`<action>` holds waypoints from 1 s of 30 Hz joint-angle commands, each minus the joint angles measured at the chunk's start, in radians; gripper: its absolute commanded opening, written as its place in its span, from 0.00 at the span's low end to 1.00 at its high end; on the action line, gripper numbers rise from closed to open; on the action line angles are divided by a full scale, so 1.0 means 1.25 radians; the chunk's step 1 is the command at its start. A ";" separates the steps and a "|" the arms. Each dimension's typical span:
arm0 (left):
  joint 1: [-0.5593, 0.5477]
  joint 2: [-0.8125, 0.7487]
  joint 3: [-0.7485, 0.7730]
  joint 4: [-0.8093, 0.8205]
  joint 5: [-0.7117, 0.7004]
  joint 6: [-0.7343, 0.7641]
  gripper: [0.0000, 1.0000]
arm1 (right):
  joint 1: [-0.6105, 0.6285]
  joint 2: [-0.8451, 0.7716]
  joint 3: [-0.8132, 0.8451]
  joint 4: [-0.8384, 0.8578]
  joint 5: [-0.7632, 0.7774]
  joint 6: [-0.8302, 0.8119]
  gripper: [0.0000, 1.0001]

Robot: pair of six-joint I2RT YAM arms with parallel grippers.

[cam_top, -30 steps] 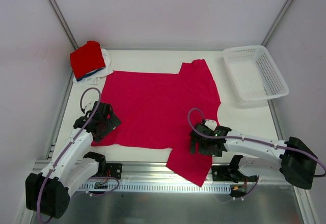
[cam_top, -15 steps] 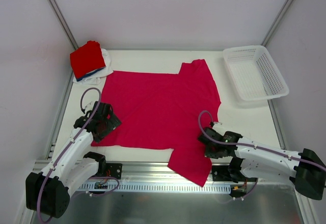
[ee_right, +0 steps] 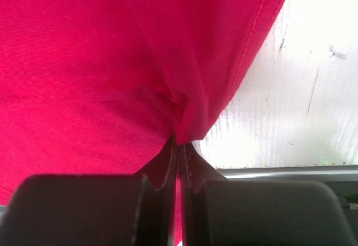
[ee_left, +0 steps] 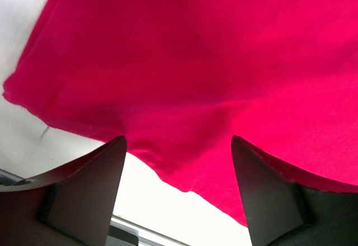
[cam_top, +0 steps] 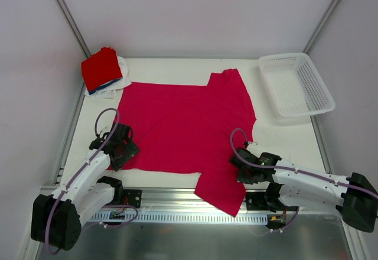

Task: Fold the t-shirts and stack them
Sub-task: Grap the side of the flattened tshirt closest away from the robot with both arms

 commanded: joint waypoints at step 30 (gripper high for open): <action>-0.038 -0.026 -0.061 -0.047 0.041 -0.101 0.47 | 0.003 -0.006 -0.002 0.005 0.014 -0.013 0.01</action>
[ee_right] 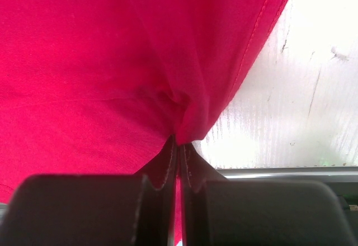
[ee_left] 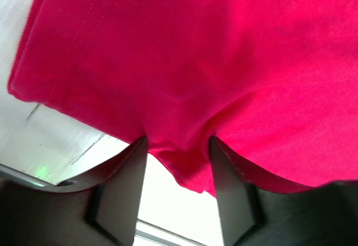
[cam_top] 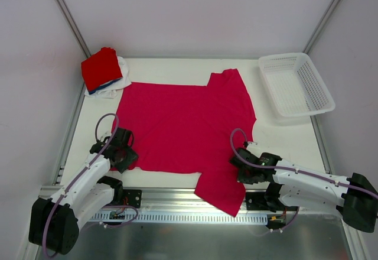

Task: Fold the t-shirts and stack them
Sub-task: Grap the side of the flattened tshirt closest away from the robot with both arms

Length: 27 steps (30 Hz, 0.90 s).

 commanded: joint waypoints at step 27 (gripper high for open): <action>-0.106 -0.084 0.028 -0.134 0.034 -0.114 0.91 | 0.001 0.009 0.002 0.001 0.009 -0.009 0.00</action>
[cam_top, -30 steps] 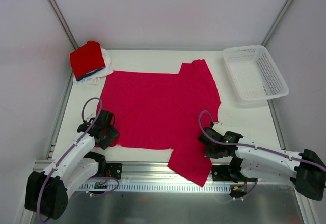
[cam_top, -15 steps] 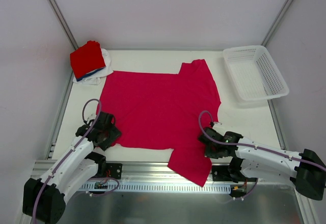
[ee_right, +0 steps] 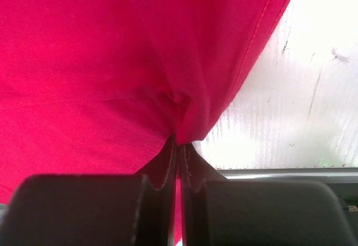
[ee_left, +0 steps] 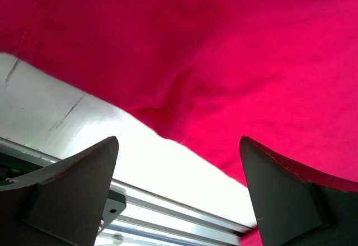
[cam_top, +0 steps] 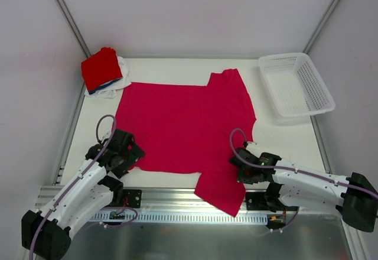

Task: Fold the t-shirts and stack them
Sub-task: Grap the side of the flattened tshirt closest away from the robot with both arms

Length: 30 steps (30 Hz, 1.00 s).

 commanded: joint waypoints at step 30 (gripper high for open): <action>-0.077 0.111 -0.093 0.059 -0.147 -0.106 0.57 | 0.002 0.013 0.000 0.017 0.010 0.001 0.01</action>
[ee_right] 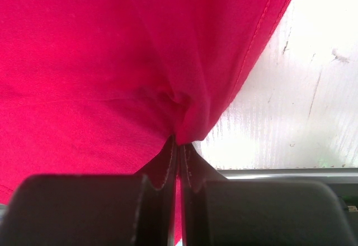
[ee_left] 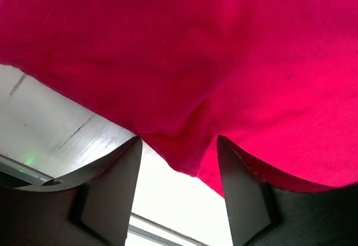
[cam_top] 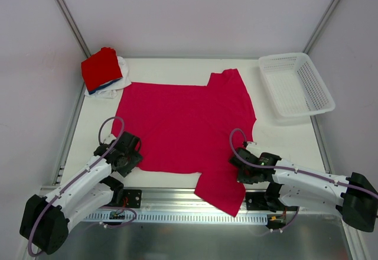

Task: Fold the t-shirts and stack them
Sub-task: Grap the side of the flattened tshirt closest away from the robot with both arms

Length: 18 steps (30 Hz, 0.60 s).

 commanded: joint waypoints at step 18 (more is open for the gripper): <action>-0.005 0.078 -0.006 -0.005 -0.098 -0.009 0.08 | 0.002 0.038 0.006 0.026 0.007 -0.001 0.01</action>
